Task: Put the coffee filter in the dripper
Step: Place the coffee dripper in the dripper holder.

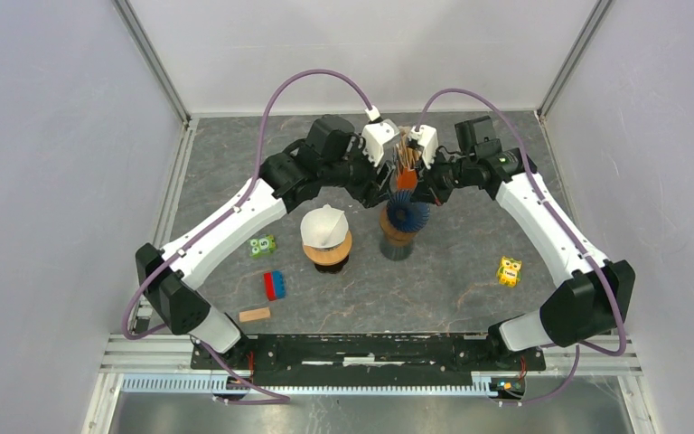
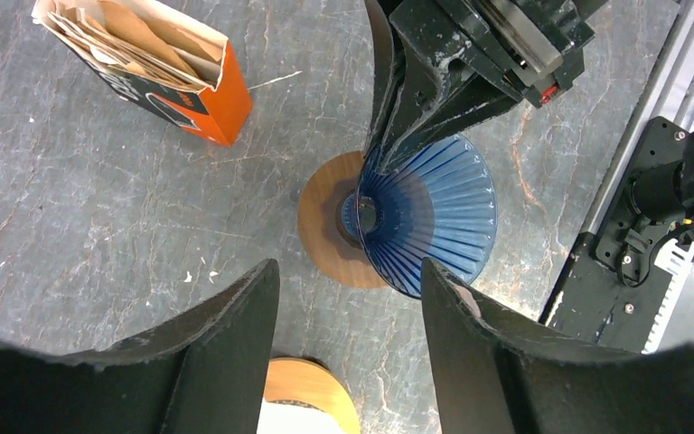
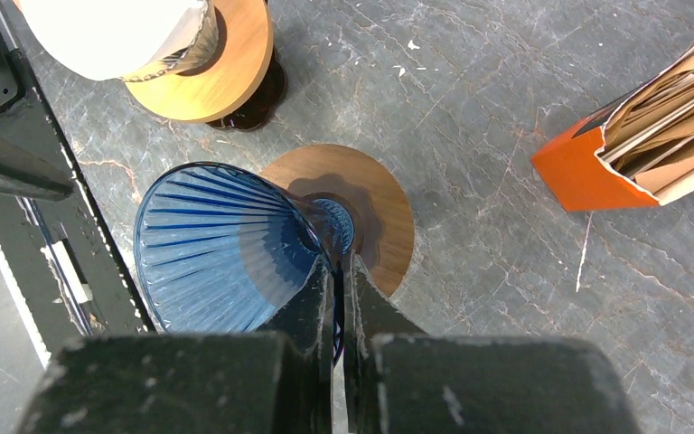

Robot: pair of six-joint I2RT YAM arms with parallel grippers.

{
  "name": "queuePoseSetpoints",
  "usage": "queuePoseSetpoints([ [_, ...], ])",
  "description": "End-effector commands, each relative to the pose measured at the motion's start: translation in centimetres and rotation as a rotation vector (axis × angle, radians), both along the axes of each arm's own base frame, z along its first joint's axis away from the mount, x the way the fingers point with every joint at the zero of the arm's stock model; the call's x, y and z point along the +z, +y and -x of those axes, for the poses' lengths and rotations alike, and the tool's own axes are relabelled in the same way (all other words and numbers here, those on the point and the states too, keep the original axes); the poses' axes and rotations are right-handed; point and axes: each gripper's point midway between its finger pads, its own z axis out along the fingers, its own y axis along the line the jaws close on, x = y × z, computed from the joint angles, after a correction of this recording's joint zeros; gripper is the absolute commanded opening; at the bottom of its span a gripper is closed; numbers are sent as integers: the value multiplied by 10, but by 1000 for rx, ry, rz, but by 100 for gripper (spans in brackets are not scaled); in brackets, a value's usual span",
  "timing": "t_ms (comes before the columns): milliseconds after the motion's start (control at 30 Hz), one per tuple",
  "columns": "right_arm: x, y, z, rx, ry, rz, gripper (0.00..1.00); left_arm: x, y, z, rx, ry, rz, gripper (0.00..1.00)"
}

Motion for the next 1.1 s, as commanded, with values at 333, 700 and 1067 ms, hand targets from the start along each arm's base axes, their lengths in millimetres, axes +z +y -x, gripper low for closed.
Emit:
queuePoseSetpoints([
  [333, -14, 3, -2, 3, 31, 33, 0, -32, -18, -7, 31, 73, 68, 58],
  [700, -17, 4, -6, 3, 36, 43, 2, -55, -30, -11, 23, 105, 45, 41],
  [1067, -5, 4, -12, 4, 4, 44, 13, -66, -32, -12, 19, 121, 29, 12],
])
